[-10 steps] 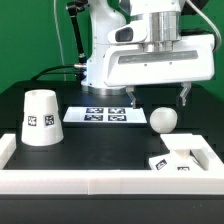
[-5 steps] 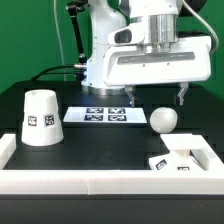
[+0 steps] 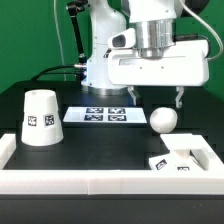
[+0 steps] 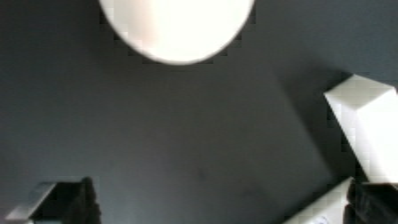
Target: Assemble lamp
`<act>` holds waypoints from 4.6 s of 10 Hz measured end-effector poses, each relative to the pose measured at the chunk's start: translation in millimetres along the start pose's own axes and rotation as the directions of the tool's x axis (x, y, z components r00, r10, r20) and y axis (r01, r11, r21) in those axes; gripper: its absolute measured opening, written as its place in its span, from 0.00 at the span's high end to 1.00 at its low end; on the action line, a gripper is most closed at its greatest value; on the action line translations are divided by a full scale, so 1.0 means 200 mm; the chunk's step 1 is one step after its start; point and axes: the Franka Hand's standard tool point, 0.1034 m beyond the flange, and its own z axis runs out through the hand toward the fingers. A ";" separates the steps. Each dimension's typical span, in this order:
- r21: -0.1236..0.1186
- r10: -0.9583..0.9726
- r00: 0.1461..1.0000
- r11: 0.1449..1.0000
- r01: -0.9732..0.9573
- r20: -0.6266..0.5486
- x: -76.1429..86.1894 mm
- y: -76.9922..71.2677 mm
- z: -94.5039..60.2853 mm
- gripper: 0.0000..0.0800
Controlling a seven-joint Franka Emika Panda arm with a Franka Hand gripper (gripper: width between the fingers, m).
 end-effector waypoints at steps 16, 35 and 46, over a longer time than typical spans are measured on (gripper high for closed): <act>-0.028 -0.253 0.928 0.962 0.270 0.275 -0.12 -0.01 0.05 0.13; -0.106 -0.077 0.578 0.955 0.276 0.812 -0.29 0.08 0.28 0.13; -0.008 -0.183 0.564 0.948 0.319 0.805 -0.17 0.07 0.13 0.28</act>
Offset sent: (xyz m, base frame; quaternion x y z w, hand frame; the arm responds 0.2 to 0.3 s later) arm -0.0180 0.0076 -0.0056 -0.0040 0.0273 -0.0451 0.9986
